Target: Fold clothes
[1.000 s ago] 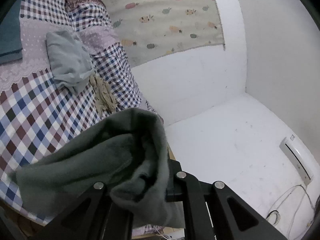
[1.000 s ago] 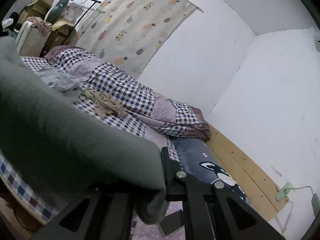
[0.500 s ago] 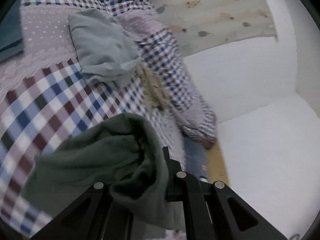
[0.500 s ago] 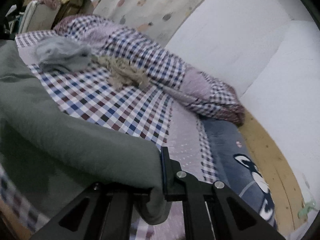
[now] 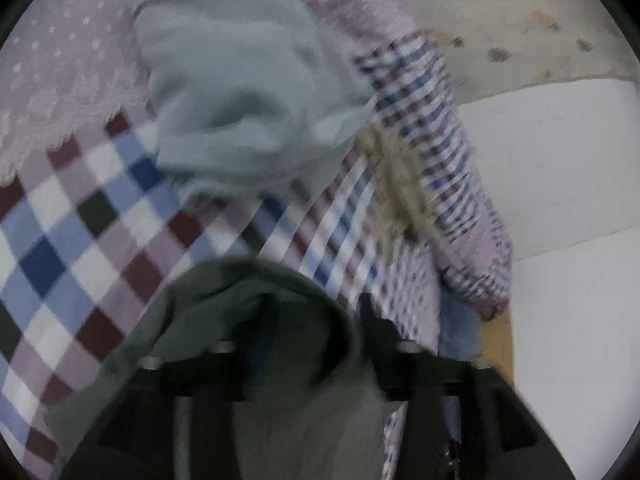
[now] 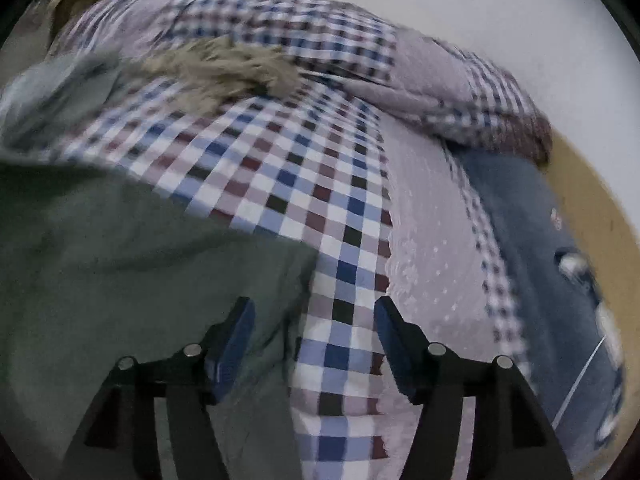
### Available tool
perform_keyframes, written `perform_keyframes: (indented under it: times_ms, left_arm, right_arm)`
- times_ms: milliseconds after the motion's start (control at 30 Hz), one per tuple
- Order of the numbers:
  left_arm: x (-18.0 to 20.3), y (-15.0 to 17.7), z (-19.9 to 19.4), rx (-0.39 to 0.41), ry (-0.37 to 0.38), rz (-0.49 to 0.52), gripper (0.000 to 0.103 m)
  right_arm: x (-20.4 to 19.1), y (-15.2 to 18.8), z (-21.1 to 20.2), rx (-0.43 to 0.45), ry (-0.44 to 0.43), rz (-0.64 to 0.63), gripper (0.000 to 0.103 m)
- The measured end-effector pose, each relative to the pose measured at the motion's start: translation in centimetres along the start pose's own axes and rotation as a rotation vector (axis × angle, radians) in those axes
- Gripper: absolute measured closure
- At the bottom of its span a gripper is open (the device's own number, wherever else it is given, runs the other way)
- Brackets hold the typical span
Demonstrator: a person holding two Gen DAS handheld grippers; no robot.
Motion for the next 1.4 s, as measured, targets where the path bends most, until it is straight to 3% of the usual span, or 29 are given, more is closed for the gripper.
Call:
perform_keyframes:
  times_ms: [33, 133, 267, 400, 533, 700, 933, 1067, 1400]
  left_arm:
    - [0.4, -0.7, -0.8, 0.028, 0.034, -0.004, 0.024]
    - [0.8, -2.1, -3.3, 0.071, 0.093, -0.001, 0.021]
    - [-0.7, -1.8, -6.9, 0.065, 0.085, 0.093, 0.021]
    - [-3.8, 0.4, -11.9, 0.077, 0.043, 0.226, 0.021]
    - [-7.6, 3.8, -15.1, 0.043, 0.006, 0.291, 0.020]
    - [-11.2, 6.5, -17.9, 0.012, -0.019, 0.220, 0.021]
    - [-12.7, 7.3, -18.8, 0.018, -0.024, 0.152, 0.021]
    - [-13.4, 7.9, -17.8, -0.015, -0.064, 0.156, 0.021]
    - [-12.1, 9.7, -14.9, -0.050, -0.109, 0.381, 0.021]
  right_arm:
    - [0.8, 0.1, 0.0, 0.006, 0.004, 0.063, 0.031]
    - [2.3, 0.9, -1.4, 0.047, -0.026, 0.227, 0.030]
    - [4.2, 3.2, -5.0, 0.103, -0.091, 0.438, 0.025]
    - [6.2, 8.6, -9.4, 0.118, -0.149, 0.659, 0.024]
    - [6.7, 15.8, -12.3, 0.082, -0.206, 0.909, 0.024]
    - [6.3, 20.7, -13.2, -0.013, -0.308, 1.104, 0.022]
    - [3.8, 20.2, -13.3, -0.032, -0.485, 1.063, 0.022]
    - [2.6, 20.5, -12.5, -0.078, -0.501, 1.027, 0.022]
    - [1.4, 20.7, -10.4, -0.115, -0.507, 0.952, 0.022]
Point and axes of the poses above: each gripper's, at about its wrist camera, not at the fingertips, and z roughly the way its jaws point, x to its right, y to its underside, the point moved 9 cm from there along z, roughly the way its jaws point, and after that the axes turned 14 degrees about x, right-handed, at the moved point
